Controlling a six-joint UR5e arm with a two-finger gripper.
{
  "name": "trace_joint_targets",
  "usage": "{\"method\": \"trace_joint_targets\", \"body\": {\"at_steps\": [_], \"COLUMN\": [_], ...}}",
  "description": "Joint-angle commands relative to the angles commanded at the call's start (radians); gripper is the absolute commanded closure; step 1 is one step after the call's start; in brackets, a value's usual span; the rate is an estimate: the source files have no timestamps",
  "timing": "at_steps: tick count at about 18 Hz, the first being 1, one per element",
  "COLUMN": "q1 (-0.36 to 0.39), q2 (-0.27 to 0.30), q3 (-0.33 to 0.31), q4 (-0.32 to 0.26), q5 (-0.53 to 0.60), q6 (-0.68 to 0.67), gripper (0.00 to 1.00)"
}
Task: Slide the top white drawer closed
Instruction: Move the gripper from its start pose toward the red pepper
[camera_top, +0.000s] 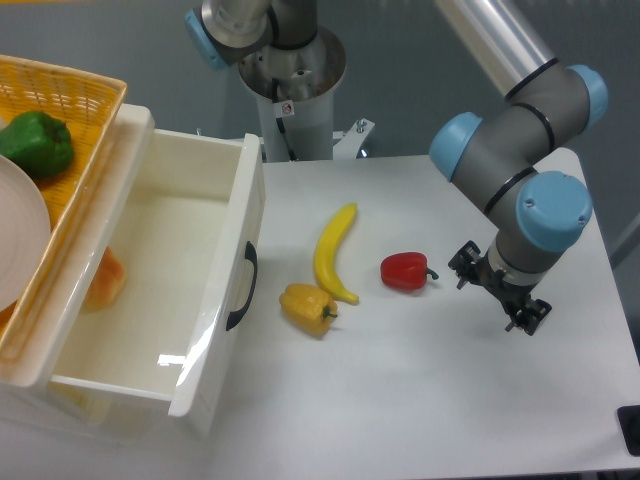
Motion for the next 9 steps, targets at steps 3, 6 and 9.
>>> {"method": "trace_joint_targets", "body": {"at_steps": [3, 6, 9], "q1": [-0.028, -0.032, -0.029], "q2": [0.028, 0.077, 0.123], "q3": [-0.006, -0.052, -0.115], "q4": [0.002, -0.006, -0.008], "q5": [0.075, 0.112, 0.117], "q6": [0.044, 0.037, 0.0], "gripper": [0.0, 0.0, 0.0]}}
